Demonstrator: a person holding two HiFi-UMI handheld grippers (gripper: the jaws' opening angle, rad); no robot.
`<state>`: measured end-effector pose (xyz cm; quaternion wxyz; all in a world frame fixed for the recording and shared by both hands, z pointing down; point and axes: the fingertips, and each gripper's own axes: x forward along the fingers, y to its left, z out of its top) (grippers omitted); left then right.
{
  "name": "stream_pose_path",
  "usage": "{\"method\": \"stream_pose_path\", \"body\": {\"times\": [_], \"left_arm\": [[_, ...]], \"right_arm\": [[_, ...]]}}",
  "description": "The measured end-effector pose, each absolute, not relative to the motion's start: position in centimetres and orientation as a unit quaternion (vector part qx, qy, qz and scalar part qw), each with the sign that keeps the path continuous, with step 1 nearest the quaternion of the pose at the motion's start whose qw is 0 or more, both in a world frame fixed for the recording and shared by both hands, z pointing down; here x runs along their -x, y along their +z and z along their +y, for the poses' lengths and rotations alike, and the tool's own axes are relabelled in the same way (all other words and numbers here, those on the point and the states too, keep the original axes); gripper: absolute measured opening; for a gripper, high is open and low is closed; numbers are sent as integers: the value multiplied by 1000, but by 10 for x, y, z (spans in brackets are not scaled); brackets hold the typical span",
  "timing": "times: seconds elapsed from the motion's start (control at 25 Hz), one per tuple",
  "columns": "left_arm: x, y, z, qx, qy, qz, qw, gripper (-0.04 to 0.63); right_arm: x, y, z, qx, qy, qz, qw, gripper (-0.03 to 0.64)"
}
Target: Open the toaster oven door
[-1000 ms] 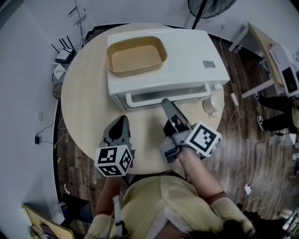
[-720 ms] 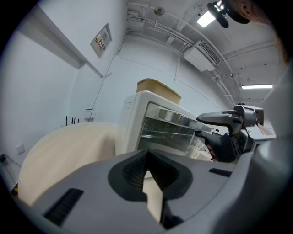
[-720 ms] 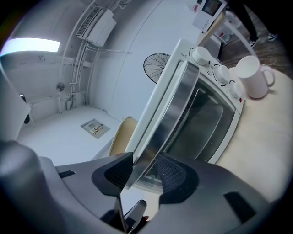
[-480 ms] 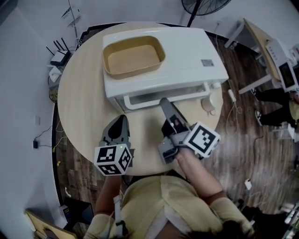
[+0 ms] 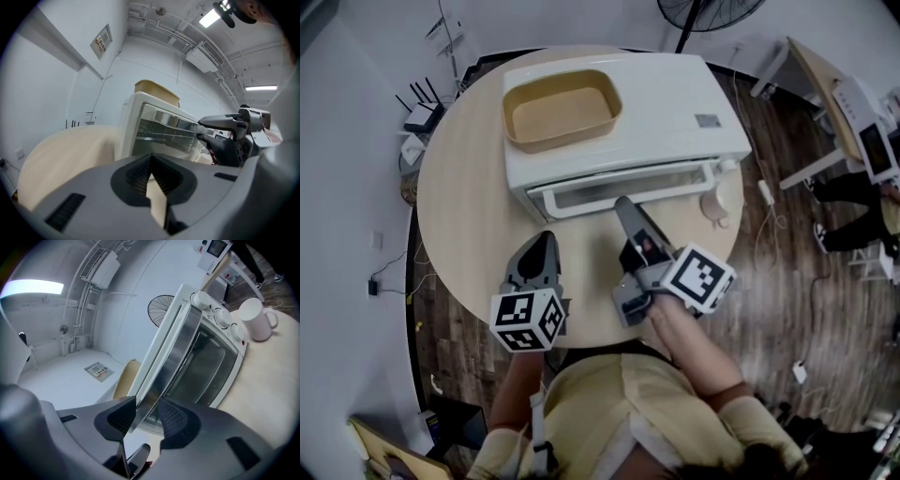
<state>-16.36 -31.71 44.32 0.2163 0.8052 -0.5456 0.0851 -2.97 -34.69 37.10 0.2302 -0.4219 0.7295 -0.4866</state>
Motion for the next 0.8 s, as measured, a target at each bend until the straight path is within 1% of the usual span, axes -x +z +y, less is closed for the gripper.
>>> {"method": "stream_pose_path", "body": {"times": [0.44, 0.8], "left_arm": [[159, 444, -284, -791, 79, -569, 212, 3], [161, 443, -258, -778, 80, -587, 208, 3]], "right_arm": [[25, 382, -319, 409, -488, 739, 218, 146], [17, 399, -296, 426, -485, 742, 180, 146]]}}
